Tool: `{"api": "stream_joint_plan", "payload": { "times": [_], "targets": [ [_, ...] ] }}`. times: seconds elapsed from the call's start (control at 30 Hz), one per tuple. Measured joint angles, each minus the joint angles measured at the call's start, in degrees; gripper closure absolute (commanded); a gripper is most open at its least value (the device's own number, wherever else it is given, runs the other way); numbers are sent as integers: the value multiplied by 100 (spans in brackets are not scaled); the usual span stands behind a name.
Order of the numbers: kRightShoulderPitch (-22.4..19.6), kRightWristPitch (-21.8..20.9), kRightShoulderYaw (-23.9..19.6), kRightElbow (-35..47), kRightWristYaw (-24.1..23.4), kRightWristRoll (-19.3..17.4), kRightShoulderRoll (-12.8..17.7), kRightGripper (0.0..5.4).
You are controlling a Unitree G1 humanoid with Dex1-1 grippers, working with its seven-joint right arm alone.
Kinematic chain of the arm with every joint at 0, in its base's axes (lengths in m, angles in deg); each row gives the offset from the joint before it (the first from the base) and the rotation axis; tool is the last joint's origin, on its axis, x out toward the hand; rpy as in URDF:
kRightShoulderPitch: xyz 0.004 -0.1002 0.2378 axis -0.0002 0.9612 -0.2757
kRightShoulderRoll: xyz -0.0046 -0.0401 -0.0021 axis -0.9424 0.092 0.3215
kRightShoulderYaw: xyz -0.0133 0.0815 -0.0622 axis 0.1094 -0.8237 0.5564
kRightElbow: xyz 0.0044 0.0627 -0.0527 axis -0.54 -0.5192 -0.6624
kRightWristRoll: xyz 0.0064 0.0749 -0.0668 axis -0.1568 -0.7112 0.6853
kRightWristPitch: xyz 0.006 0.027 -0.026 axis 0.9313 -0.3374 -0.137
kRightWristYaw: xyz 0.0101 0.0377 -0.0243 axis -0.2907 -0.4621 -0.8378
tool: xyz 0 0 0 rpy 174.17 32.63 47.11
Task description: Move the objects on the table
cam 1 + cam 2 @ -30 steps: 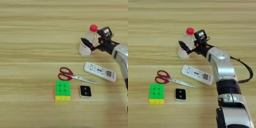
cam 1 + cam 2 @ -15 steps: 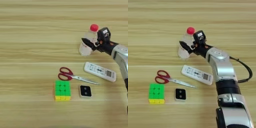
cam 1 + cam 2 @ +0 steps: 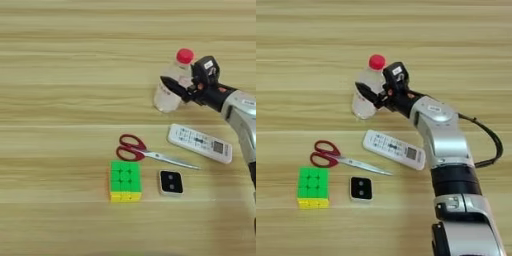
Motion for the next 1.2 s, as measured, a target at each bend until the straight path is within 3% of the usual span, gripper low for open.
{"api": "stream_joint_plan", "payload": {
  "times": [0.23, 0.4, 0.6, 1.03, 1.2],
  "targets": [
    [293, -59, 193, 821, 323, -213, -118, 214],
    [442, 123, 430, 1082, 450, -226, -152, 216],
    [667, 326, 732, 1097, 538, -166, -178, 218],
    [547, 298, 906, 904, 524, -25, -170, 218],
    [546, 256, 933, 879, 518, -20, -169, 146]
  ]
}}
